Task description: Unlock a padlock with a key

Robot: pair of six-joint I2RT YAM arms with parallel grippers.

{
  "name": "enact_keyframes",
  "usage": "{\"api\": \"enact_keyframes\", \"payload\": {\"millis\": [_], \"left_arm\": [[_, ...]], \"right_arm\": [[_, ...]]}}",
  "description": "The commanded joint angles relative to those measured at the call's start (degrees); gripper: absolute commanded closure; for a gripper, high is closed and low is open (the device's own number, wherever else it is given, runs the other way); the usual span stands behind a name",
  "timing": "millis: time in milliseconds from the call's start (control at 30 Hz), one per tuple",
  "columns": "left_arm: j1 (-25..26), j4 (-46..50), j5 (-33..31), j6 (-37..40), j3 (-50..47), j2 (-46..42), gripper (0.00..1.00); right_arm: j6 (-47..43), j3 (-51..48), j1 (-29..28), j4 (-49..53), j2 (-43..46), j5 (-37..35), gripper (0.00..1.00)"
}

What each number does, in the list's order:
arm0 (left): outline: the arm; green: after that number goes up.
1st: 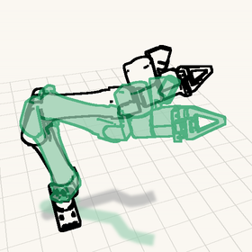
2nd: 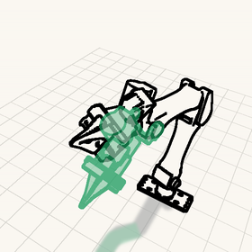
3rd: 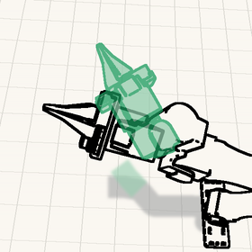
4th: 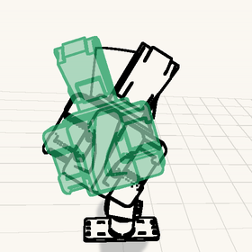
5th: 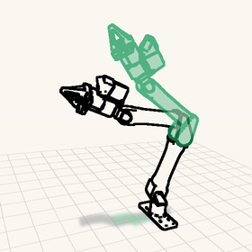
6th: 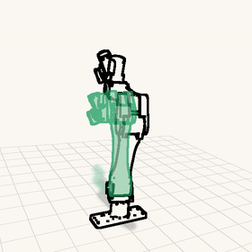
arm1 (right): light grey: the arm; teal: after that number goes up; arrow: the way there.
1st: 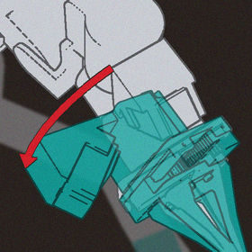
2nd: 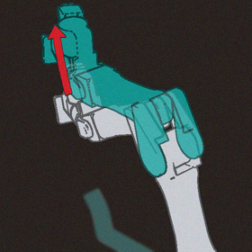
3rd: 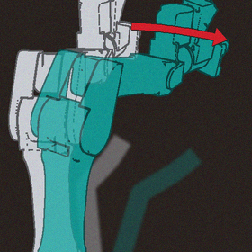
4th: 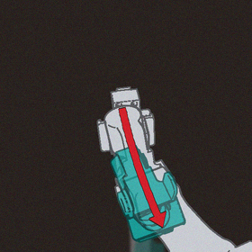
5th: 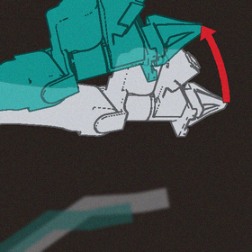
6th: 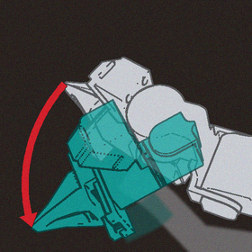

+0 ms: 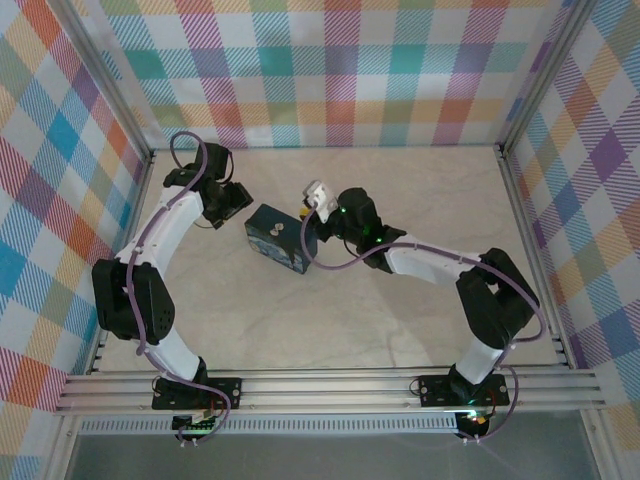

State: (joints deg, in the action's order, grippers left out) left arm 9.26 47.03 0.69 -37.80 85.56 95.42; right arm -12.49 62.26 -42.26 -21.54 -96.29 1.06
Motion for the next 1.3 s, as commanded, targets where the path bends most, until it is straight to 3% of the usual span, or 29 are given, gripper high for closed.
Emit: {"api": "enact_keyframes", "payload": {"millis": [0, 133, 333, 367, 400, 433, 467, 633, 900, 1100, 1267], "left_arm": [[-0.49, -0.9, 2.12, 2.1, 0.88, -0.75, 0.36], [0.34, 0.41, 3.04, 3.67, -1.52, -2.37, 0.35], [0.63, 2.55, 0.96, 3.55, -9.74, -8.95, 0.33], [0.65, 3.07, 0.12, 3.42, -11.14, -9.86, 0.33], [0.52, 3.41, -0.5, 3.31, -12.23, -10.66, 0.33], [0.36, 3.66, -0.84, 3.32, -13.42, -11.41, 0.32], [0.02, 3.76, -1.04, 3.23, -14.61, -12.03, 0.32], [-2.02, 4.04, -0.32, 3.35, -18.36, -14.59, 0.25], [-2.87, 4.98, 1.12, 4.45, -18.7, -16.8, 0.24], [-3.02, 5.09, 1.75, 5.01, -18.69, -17.37, 0.23], [-3.04, 5.14, 1.82, 5.09, -18.76, -17.56, 0.23]], "right_arm": [[5.03, -0.16, 0.69, 2.48, 4.0, 1.54, 0.69], [10.09, 1.84, 3.7, 10.9, 6.1, 1.42, 0.58], [14.49, 1.58, 8.07, 14.51, 4.77, 13.96, 0.49], [14.8, 2.23, 7.98, 14.9, 3.95, 15.81, 0.42], [14.84, 3.13, 7.95, 15.6, 3.24, 17.84, 0.27], [15.21, 4.57, 7.82, 16.71, 2.44, 19.01, 0.04], [14.92, 5.97, 7.62, 18.09, 1.7, 20.08, 0.0], [10.04, 12.78, 6.75, 25.06, -2.27, 27.05, 0.0], [-6.16, 21.45, 6.75, 36.34, -10.62, 34.16, 0.0], [-6.25, 25.19, 6.36, 39.35, -14.07, 37.25, 0.0], [-7.24, 25.18, 5.03, 40.16, -15.83, 35.69, 0.0]]}}
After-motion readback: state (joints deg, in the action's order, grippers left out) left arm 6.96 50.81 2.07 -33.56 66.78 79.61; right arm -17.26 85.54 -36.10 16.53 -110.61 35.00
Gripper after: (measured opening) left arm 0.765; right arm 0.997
